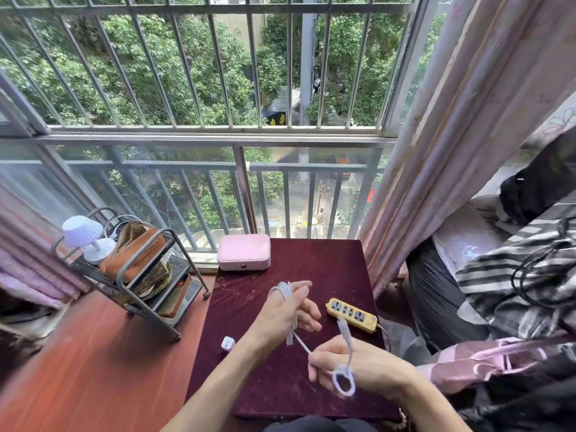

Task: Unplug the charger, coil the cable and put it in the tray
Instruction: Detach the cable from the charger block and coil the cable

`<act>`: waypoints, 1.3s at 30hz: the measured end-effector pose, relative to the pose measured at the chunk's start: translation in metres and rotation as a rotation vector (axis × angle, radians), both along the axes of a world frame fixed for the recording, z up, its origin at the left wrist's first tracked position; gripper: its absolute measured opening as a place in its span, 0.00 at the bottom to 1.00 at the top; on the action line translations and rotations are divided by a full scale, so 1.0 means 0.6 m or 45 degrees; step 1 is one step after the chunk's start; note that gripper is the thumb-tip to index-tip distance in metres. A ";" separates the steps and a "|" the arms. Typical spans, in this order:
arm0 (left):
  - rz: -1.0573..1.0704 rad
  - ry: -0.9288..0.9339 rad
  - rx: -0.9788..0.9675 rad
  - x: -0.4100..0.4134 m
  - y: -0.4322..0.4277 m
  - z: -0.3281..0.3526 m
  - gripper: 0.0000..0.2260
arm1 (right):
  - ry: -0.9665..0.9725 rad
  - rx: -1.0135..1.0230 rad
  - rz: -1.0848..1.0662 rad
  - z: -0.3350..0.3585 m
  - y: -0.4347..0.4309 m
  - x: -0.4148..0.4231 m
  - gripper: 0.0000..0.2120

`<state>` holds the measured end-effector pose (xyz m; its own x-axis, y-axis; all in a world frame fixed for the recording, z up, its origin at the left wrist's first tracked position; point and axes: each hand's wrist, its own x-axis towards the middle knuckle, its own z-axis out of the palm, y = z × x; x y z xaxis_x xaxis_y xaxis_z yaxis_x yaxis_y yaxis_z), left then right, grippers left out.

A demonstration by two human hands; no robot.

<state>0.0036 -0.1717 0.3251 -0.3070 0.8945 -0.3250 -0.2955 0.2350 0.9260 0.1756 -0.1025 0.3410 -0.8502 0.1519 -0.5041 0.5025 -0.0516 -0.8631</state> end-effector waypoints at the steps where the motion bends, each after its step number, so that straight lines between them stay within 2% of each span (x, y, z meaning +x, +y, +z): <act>1: -0.035 0.033 -0.005 0.003 0.000 -0.001 0.14 | 0.012 -0.065 -0.024 0.005 0.002 0.001 0.14; 6: -0.199 0.252 -0.011 0.025 -0.004 -0.015 0.13 | -0.050 -0.152 -0.215 0.019 0.017 -0.007 0.12; 8: -0.257 0.296 -0.011 0.041 -0.002 -0.017 0.19 | -0.076 -0.110 -0.289 0.023 0.021 -0.013 0.16; 10: -0.278 0.270 -0.039 0.057 0.004 -0.013 0.34 | -0.064 -0.118 -0.343 0.028 0.023 -0.016 0.20; 12: -0.244 0.072 -0.060 0.064 0.011 -0.014 0.38 | 0.018 -0.104 -0.404 0.030 0.026 -0.016 0.21; 14: -0.305 -0.284 -0.021 0.063 0.012 -0.014 0.40 | 0.133 0.005 -0.501 0.030 0.036 -0.010 0.20; 15: -0.343 -0.454 -0.009 0.059 0.009 -0.013 0.41 | 0.203 0.095 -0.581 0.029 0.042 -0.004 0.20; 17: -0.382 -0.682 0.006 0.050 0.005 -0.011 0.40 | 0.331 0.465 -0.762 0.020 0.059 0.012 0.19; 19: -0.403 -0.727 0.019 0.045 -0.002 0.000 0.33 | 0.409 0.812 -0.866 0.013 0.075 0.020 0.12; 20: -0.413 -0.717 0.021 0.045 -0.005 0.008 0.29 | 0.433 0.855 -0.845 0.011 0.080 0.019 0.09; 21: -0.426 -0.717 0.022 0.045 -0.007 0.015 0.26 | 0.448 0.860 -0.772 0.008 0.083 0.016 0.13; 23: -0.480 -0.775 0.028 0.043 -0.011 0.024 0.24 | 0.455 0.804 -0.562 0.004 0.089 0.005 0.23; 24: -0.520 -0.801 0.040 0.042 -0.012 0.027 0.23 | 0.430 0.746 -0.467 0.004 0.090 -0.001 0.24; 26: -0.595 -0.831 0.078 0.039 -0.014 0.034 0.22 | 0.383 0.555 -0.378 0.005 0.087 -0.012 0.20; 29: -0.642 -0.903 0.136 0.037 -0.018 0.042 0.21 | 0.426 0.261 -0.408 0.006 0.082 -0.018 0.14; 35: -0.620 -1.150 0.312 0.020 -0.028 0.056 0.20 | 0.505 0.117 -0.431 0.004 0.074 -0.009 0.12; 39: -0.571 -1.280 0.362 0.014 -0.029 0.071 0.26 | 0.547 0.040 -0.394 0.012 0.065 -0.007 0.12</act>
